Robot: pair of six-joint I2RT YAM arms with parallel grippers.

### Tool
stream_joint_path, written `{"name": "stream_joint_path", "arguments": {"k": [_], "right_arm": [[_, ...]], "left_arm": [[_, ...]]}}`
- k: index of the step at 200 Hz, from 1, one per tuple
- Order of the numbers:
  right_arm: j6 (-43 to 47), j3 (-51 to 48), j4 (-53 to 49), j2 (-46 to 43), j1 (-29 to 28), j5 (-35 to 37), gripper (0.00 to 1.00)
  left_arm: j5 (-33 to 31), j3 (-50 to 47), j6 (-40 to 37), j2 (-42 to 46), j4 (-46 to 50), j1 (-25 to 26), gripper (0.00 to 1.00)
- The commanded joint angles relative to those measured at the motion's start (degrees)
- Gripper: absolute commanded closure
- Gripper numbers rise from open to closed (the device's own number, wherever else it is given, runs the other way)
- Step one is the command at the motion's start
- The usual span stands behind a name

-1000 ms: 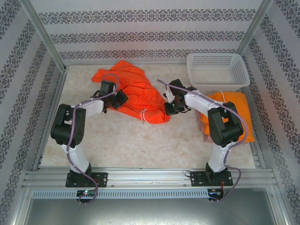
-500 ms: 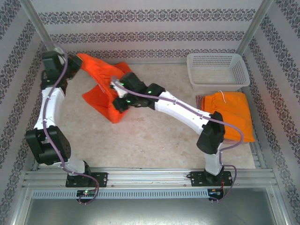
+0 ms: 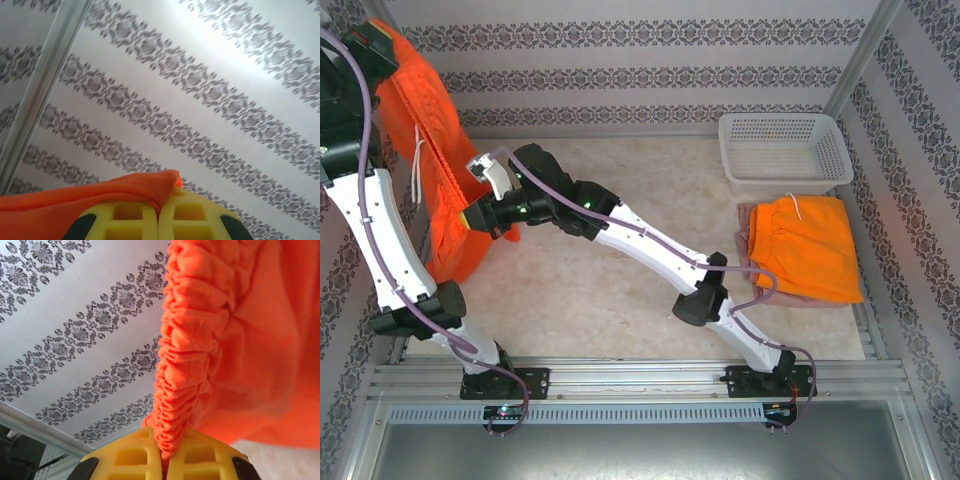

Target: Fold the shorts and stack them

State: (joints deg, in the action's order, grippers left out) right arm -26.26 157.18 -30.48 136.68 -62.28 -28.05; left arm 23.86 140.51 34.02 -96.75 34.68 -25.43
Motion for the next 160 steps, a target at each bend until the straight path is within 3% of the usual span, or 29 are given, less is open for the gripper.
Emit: {"name": "stream_joint_path", "arguments": {"k": [1,35,82,126,160], "right_arm": [[3.6,-10.0,-2.1,-8.9,-0.9,-2.5,1.00],[1.5,-36.3,5.9,-22.7,1.7,-0.8,1.00],[-6.0,-69.0,10.5,-41.2,4.5,9.9,1.00],[-17.4,-92.8,6.7,-51.3,11.1,12.2,1.00],[-21.7,-107.5,6.7,-57.3,19.3,9.7,1.00]], "left_arm": [[-0.1,7.0,-0.7,-6.6,-1.4,2.9,1.00],[-5.0,11.6,-8.0,-12.8,-1.5,16.0,1.00],[-7.7,11.5,-11.5,-24.8,-3.6,30.4,1.00],[-9.2,11.7,-12.5,-38.8,-10.6,39.1,1.00],[-9.1,12.4,-11.8,-46.4,-14.3,42.3,1.00]]}}
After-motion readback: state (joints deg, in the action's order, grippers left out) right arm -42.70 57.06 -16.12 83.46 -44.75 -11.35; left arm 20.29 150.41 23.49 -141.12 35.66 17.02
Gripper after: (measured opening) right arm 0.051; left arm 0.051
